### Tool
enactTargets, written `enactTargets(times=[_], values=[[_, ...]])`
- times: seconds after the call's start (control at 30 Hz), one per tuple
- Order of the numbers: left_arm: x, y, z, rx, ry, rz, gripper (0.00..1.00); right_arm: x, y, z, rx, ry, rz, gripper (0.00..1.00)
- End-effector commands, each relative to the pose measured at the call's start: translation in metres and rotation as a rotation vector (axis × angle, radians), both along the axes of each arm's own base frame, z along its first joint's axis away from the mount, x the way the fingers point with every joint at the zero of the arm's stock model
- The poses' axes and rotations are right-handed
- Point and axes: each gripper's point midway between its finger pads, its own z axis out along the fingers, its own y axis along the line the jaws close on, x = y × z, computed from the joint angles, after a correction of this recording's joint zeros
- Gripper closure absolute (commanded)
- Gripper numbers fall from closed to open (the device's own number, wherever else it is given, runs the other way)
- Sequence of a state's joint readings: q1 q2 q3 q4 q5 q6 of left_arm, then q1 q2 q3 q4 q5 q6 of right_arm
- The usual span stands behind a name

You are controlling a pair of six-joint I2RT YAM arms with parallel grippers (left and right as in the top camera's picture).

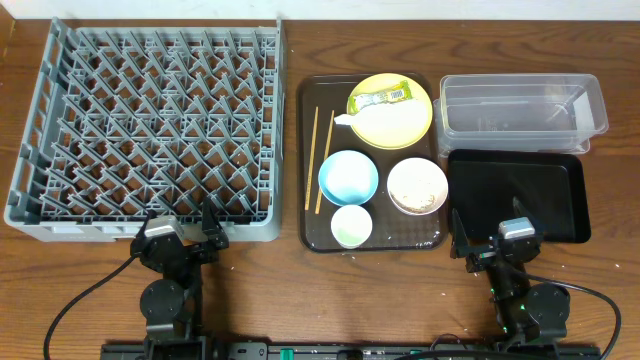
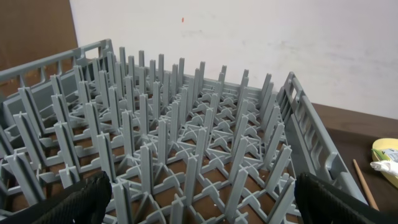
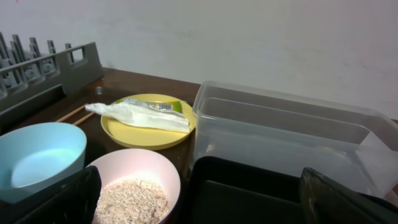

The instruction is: Sort waste into correct bins and load items into the dishwasher

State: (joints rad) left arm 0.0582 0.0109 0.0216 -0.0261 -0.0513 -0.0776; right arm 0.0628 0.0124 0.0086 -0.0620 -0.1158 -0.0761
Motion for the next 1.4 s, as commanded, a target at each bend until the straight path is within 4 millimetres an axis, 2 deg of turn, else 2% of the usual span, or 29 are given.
enactTargets(times=[0.0,0.33,0.57,1.0,1.2,1.37], values=[[-0.001,0.003,-0.016,0.004,0.051,0.017,0.05,0.000,-0.002,0.002,0.016,-0.009,-0.009,0.01],[-0.001,0.003,-0.017,0.004,0.054,0.016,0.05,-0.002,0.008,0.002,0.019,-0.006,0.047,0.01],[0.001,0.003,0.008,0.009,-0.044,0.017,0.05,-0.003,0.012,0.005,0.021,-0.014,0.074,0.01],[-0.008,0.003,0.067,0.012,-0.114,0.017,0.05,-0.009,0.012,0.070,0.014,-0.095,0.075,0.01],[-0.008,0.003,0.093,0.012,-0.095,0.016,0.05,-0.002,0.021,0.098,-0.009,-0.071,0.129,0.01],[-0.004,0.003,0.116,0.011,-0.091,0.016,0.05,0.011,0.023,0.113,-0.010,-0.007,0.136,0.01]])
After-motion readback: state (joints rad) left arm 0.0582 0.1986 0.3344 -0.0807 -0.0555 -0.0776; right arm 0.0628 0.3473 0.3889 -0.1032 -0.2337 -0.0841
